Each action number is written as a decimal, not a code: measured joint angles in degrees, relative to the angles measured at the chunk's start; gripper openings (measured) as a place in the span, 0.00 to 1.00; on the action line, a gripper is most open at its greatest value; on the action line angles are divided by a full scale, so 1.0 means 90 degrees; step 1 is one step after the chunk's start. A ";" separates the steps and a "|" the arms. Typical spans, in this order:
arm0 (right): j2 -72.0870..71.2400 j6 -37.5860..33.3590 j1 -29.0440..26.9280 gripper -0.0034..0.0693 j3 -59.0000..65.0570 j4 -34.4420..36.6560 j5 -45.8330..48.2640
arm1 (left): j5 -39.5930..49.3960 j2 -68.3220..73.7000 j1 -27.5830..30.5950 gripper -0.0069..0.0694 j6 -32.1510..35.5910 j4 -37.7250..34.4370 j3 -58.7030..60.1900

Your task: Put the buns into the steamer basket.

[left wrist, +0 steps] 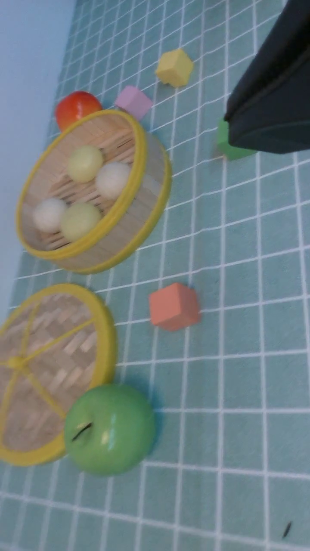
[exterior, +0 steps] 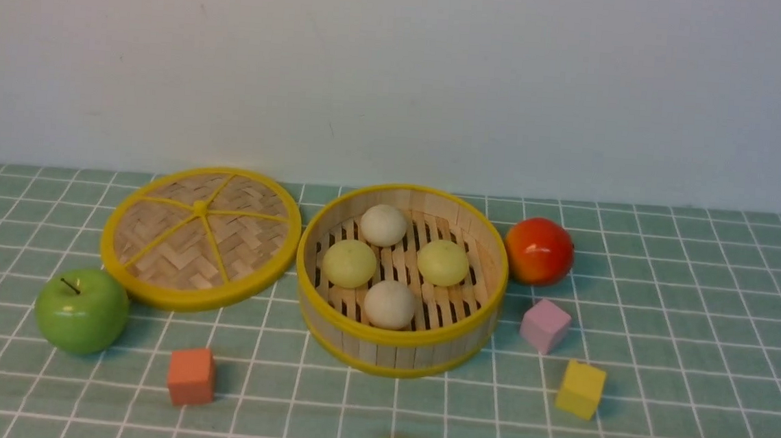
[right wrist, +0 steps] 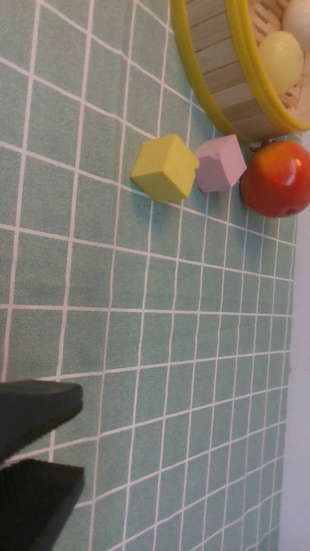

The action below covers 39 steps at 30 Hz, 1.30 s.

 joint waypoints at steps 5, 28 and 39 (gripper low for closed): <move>0.0000 0.0000 0.0000 0.37 0.0000 0.0000 0.0000 | -0.0085 -0.0584 0.0000 0.07 0.0019 0.0625 0.0050; 0.0000 0.0000 0.0000 0.37 0.0000 0.0005 0.0000 | -0.2321 -0.0670 0.1370 0.07 -0.0459 0.1237 0.2751; 0.0000 0.0000 0.0000 0.37 0.0000 0.0005 0.0000 | -0.2727 -0.1059 0.2270 0.08 -0.0431 0.1024 0.3484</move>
